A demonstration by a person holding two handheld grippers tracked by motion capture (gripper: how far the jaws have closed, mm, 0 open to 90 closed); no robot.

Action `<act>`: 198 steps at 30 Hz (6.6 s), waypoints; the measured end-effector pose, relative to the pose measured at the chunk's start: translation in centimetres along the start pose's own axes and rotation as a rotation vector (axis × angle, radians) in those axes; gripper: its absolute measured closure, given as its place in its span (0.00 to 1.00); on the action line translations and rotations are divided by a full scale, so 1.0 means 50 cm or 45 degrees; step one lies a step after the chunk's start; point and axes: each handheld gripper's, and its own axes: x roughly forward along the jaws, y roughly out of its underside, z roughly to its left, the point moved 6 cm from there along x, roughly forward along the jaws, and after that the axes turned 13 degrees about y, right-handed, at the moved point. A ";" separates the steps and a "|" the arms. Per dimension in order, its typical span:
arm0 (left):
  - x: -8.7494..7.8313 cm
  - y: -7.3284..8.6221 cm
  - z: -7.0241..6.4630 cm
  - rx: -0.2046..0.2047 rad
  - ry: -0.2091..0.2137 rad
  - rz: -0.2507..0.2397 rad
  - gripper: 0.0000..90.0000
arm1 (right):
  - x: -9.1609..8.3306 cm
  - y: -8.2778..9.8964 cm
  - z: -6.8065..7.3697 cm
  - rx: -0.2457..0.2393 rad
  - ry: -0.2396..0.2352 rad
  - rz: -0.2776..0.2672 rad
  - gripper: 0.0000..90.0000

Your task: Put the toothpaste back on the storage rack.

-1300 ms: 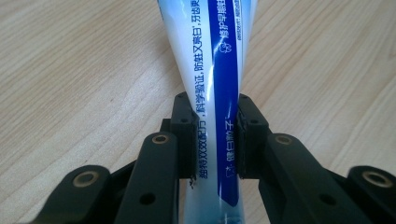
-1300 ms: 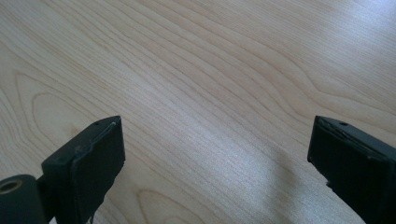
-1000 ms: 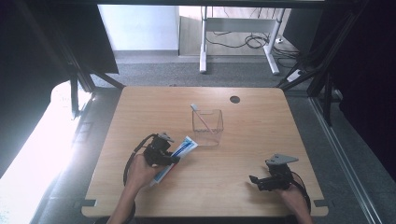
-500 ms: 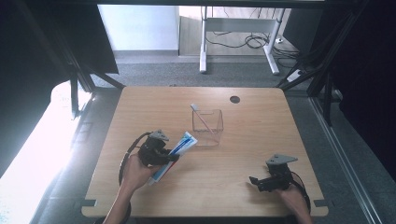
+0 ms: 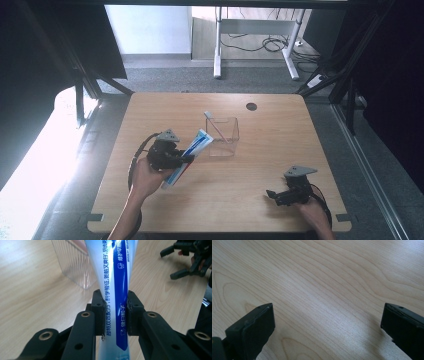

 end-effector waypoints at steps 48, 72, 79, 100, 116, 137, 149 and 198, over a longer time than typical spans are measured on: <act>0.064 -0.181 0.039 0.084 -0.036 -0.168 0.81 | 0.002 0.003 0.002 -0.003 -0.022 0.005 0.00; 0.105 -0.272 0.057 0.133 -0.075 -0.210 0.81 | 0.002 0.005 0.001 0.000 -0.031 0.005 0.00; 0.117 -0.299 0.061 0.152 -0.091 -0.222 0.81 | 0.001 0.005 -0.001 0.004 -0.032 0.003 0.00; 0.180 -0.321 0.102 0.167 -0.133 -0.259 0.81 | 0.001 0.007 -0.002 0.009 -0.039 0.000 0.00; 0.221 -0.294 0.110 0.186 -0.174 -0.250 0.81 | 0.000 0.008 -0.003 0.006 -0.042 0.004 0.00; 0.251 -0.246 0.111 0.202 -0.200 -0.209 0.81 | 0.000 0.007 -0.005 0.001 -0.032 0.001 0.00; 0.266 -0.227 0.115 0.216 -0.195 -0.167 0.80 | 0.000 0.008 -0.006 0.002 -0.030 0.004 0.00; 0.261 -0.186 0.113 0.229 -0.166 0.018 0.70 | 0.002 0.008 -0.002 -0.010 -0.026 0.009 0.00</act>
